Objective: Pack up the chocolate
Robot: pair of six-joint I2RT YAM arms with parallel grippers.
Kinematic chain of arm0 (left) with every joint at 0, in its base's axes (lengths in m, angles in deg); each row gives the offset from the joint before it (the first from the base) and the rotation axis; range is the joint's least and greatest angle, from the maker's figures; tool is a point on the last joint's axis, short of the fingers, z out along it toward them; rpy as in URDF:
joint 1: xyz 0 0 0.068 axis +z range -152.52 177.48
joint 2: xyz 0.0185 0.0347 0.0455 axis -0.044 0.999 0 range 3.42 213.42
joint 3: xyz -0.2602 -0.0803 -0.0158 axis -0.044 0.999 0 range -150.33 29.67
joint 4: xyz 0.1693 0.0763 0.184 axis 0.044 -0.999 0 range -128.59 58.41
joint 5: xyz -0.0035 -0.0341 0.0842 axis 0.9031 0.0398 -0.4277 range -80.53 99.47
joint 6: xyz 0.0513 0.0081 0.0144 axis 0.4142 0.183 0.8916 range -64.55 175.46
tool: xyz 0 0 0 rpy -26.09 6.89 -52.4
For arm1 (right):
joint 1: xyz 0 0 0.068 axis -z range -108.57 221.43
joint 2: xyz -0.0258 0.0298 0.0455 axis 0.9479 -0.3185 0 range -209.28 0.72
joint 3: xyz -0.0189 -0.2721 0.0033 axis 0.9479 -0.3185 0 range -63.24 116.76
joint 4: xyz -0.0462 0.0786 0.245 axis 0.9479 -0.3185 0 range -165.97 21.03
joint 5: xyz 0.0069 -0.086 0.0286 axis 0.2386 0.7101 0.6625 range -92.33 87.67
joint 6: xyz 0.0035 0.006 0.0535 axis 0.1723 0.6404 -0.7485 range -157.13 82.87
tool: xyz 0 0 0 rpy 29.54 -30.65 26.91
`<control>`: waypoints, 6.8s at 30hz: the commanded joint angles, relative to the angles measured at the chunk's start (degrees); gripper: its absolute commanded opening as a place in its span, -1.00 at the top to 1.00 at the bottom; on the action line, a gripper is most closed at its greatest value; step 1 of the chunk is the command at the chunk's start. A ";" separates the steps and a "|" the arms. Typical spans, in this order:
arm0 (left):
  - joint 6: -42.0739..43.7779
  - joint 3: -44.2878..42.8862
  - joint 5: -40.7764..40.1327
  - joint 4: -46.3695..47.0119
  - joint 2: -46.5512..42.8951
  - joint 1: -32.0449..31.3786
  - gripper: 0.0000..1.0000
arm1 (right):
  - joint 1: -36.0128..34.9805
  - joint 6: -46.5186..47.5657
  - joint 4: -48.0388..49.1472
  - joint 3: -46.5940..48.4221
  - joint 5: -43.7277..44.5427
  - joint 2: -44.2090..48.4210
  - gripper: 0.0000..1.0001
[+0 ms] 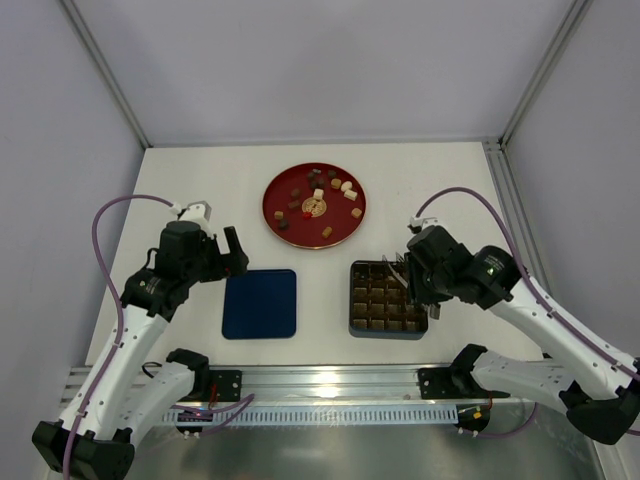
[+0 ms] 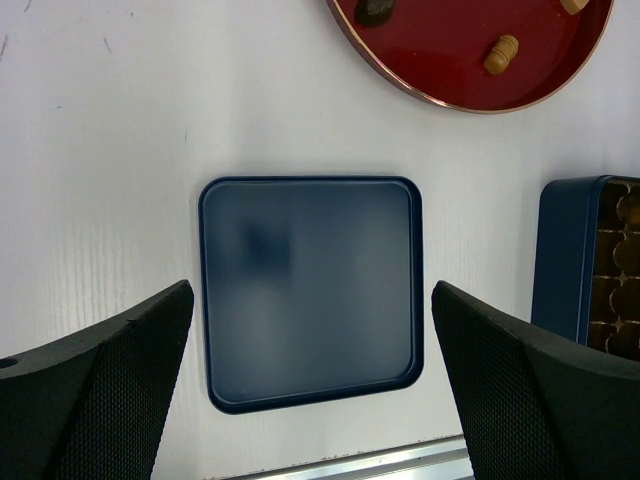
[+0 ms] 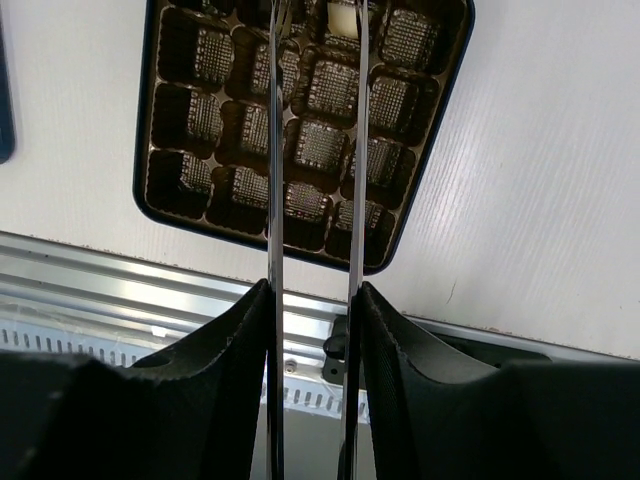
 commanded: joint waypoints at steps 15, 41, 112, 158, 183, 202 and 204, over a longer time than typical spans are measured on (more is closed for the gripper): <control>0.74 0.01 0.20 1.06 0.19 -0.28 -0.99 | 2.92 9.69 13.08 22.69 -4.49 -25.91 0.17; 0.82 0.01 0.38 1.06 0.28 -0.54 -0.99 | 3.62 12.50 15.73 33.95 -8.80 -48.88 0.20; 0.91 -0.07 0.38 1.06 0.45 -0.72 -0.99 | 5.47 9.95 10.54 53.03 -5.02 -62.86 0.24; 0.82 0.01 0.02 0.97 0.63 -0.72 -0.99 | 5.56 10.92 9.66 43.11 -2.21 -47.84 0.42; 0.91 0.01 1.08 1.06 0.45 -1.16 -0.99 | 5.56 1.70 -3.24 16.75 2.62 -10.49 0.42; 1.00 0.01 1.43 1.06 0.72 -1.51 -0.99 | 5.56 -4.90 -7.30 2.58 2.80 4.64 0.41; 1.00 0.01 1.34 1.15 0.54 -1.51 -1.00 | 5.56 -4.72 -6.69 2.05 2.63 4.38 0.41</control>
